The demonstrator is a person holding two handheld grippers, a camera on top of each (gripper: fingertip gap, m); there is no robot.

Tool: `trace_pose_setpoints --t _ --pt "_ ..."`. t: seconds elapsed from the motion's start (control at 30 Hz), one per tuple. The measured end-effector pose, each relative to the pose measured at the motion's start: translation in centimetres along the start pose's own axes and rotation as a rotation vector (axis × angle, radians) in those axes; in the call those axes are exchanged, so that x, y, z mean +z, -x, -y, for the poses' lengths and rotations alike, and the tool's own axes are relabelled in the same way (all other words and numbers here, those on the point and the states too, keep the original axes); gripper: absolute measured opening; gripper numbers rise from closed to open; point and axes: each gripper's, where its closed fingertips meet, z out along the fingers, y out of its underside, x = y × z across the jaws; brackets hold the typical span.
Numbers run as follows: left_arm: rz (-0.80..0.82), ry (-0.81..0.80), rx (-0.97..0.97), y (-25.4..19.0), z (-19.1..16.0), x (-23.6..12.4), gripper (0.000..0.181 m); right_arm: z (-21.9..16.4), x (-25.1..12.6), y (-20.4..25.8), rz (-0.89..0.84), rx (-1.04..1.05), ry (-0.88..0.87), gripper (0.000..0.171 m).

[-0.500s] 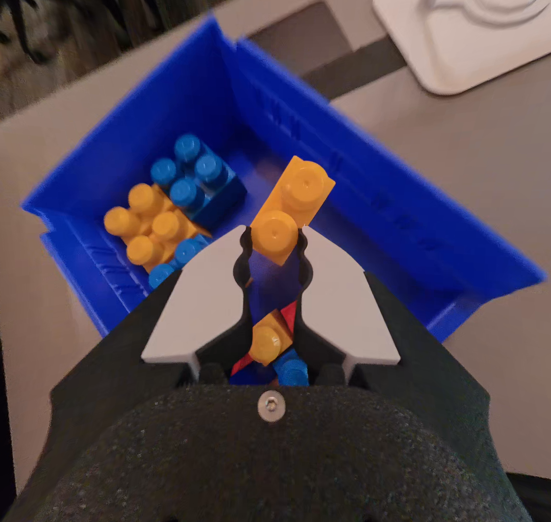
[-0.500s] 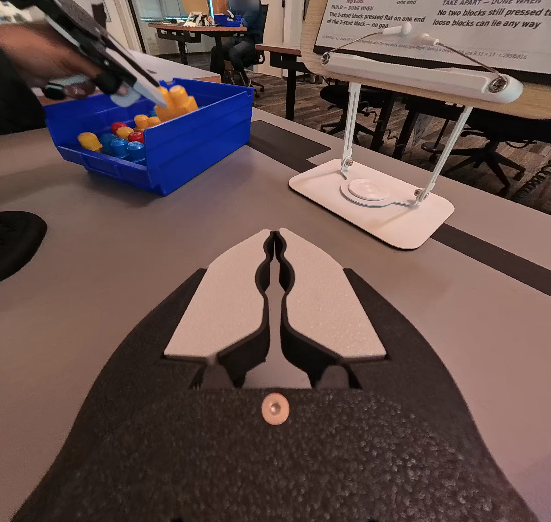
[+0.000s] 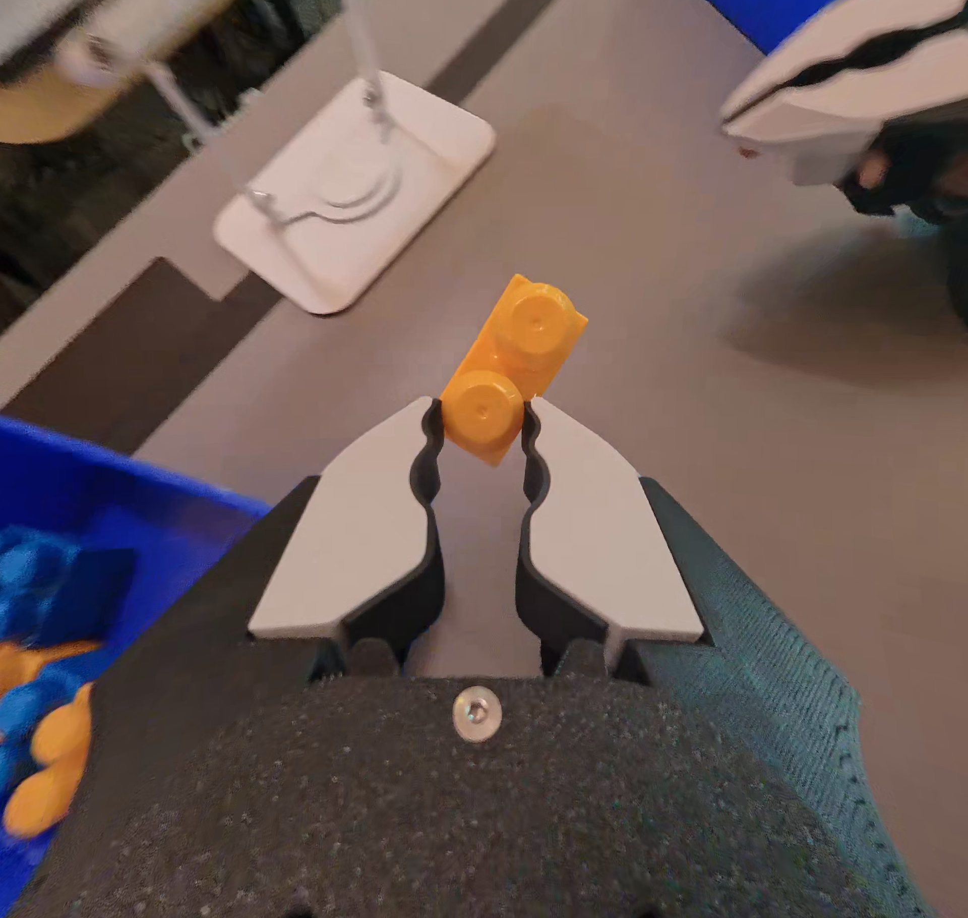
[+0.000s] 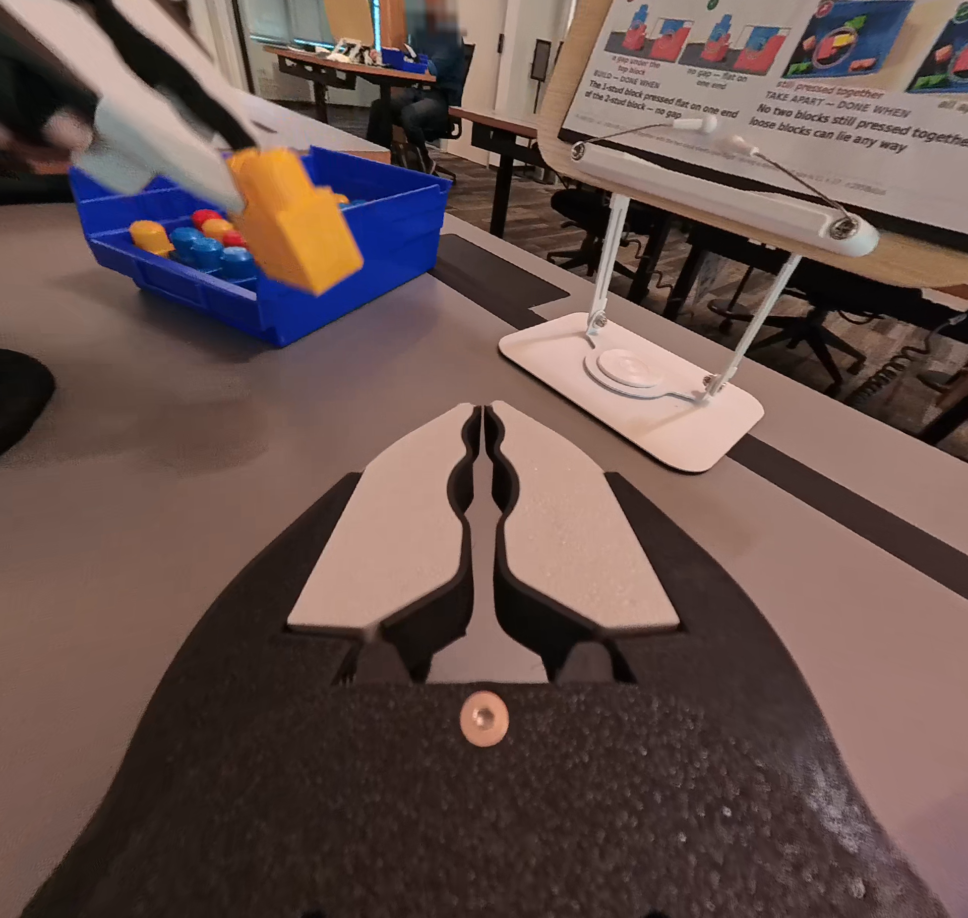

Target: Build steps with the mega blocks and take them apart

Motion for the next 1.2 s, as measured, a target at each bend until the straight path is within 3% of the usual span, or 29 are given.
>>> trace_pose_setpoints --t 0.3,0.6,0.87,0.97,1.1,1.2 --pt "-0.22 0.157 0.01 -9.6 -2.8 6.2 0.029 0.5 -1.3 -4.2 -0.202 0.096 -0.044 0.0" --pt "-0.253 0.229 -0.014 -12.2 -3.3 8.8 0.029 1.5 -2.7 -6.4 -0.261 0.156 -0.111 0.0" --pt "-0.254 0.242 -0.009 -12.4 -3.2 8.9 0.029 1.4 -2.7 -6.4 -0.253 0.156 -0.107 0.0" --pt "-0.26 0.218 -0.021 -12.4 -3.0 8.6 0.046 1.4 -2.6 -6.3 -0.249 0.155 -0.105 0.0" --pt "-0.244 0.076 -0.047 -10.9 -0.6 5.9 0.048 1.3 -2.6 -6.2 -0.246 0.15 -0.103 0.0" --pt "-0.141 -0.047 -0.074 -7.2 1.4 2.4 0.048 1.1 -2.4 -6.1 -0.24 0.151 -0.093 0.0"
